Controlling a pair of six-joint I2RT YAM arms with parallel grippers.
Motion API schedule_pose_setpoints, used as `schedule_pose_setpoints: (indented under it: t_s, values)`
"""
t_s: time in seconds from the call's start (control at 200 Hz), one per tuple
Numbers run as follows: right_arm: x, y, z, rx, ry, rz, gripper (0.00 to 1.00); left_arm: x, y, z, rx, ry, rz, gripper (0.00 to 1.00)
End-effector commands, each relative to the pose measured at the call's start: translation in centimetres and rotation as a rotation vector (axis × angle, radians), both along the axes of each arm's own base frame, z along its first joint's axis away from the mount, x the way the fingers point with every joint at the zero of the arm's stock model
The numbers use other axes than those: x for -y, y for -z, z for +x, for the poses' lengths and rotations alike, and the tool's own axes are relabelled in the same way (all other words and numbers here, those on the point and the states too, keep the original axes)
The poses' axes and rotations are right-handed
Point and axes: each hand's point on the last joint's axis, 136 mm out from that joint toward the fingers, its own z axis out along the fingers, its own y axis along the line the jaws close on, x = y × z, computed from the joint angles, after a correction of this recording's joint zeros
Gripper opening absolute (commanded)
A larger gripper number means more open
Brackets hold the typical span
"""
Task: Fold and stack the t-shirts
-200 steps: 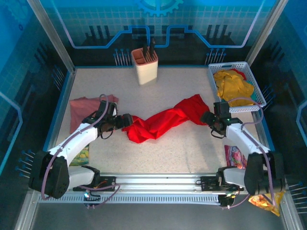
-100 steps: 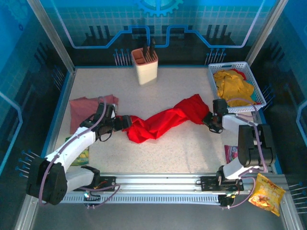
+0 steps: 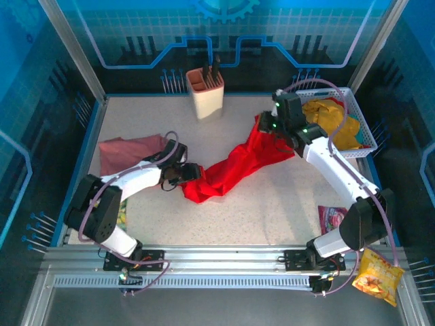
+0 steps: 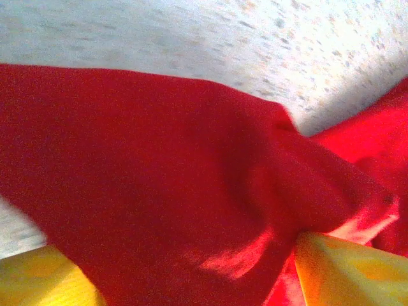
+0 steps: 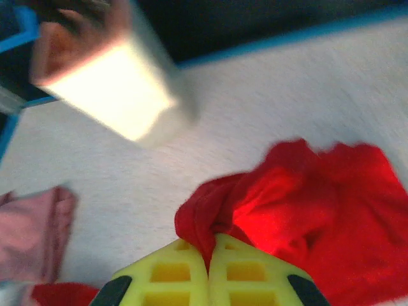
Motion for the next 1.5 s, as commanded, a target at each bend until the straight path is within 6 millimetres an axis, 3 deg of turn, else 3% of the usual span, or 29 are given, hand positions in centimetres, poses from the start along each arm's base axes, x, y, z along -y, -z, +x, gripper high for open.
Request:
schedule_pose_setpoints:
  t_s: [0.0,0.11,0.215,0.36,0.415,0.49,0.575,0.615,0.735,0.901,1.056,1.301,1.496]
  values:
    - [-4.8,-2.8,-0.6,0.039,-0.182,-0.083,0.0,4.5,-0.1,-0.6,-0.014,0.045,-0.095,0.53]
    - [-10.7,-5.6,-0.9,0.064,-0.355,-0.052,0.0,8.4,0.2,-2.4,-0.008,0.087,-0.122,0.46]
    - [-16.4,-6.2,-1.6,0.059,-0.516,-0.038,0.0,12.3,-0.3,-4.1,0.005,0.129,-0.162,0.45]
    - [-21.6,-4.0,-1.9,-0.005,-0.614,-0.115,0.0,16.5,-1.9,-5.6,0.035,0.159,-0.224,0.46]
    - [-23.1,-3.1,-2.1,-0.031,-0.651,-0.118,0.0,17.7,-2.6,-6.2,0.047,0.17,-0.243,0.52]
    - [-24.2,-1.6,-2.6,-0.071,-0.694,-0.121,0.13,18.0,-3.3,-7.0,0.045,0.188,-0.239,0.64]
    - [-23.8,-0.2,-3.1,-0.123,-0.717,-0.141,0.56,16.2,-3.3,-8.2,0.024,0.184,-0.202,0.76]
    - [-23.4,0.0,-3.4,-0.137,-0.722,-0.144,0.72,15.0,-3.3,-8.9,0.02,0.181,-0.171,0.79]
    - [-22.2,-0.4,-3.7,-0.126,-0.717,-0.119,1.0,11.3,-3.3,-10.9,-0.014,0.185,-0.081,0.84]
    - [-18.7,-0.1,-3.9,-0.133,-0.621,-0.132,1.0,7.1,-3.9,-12.2,-0.054,0.171,-0.031,0.84]
    - [-14.5,1.6,-5.9,-0.158,-0.505,-0.168,1.0,3.1,-5.3,-10.3,-0.042,0.11,-0.039,0.81]
    - [-7.4,7.7,-12.9,-0.279,-0.381,-0.188,0.93,-2.5,-7.1,-4.6,0.028,-0.003,-0.025,0.78]
    - [-5.4,13.2,-18.4,-0.399,-0.369,-0.19,1.0,-3.7,-6.2,-1.0,0.006,-0.012,-0.009,0.77]
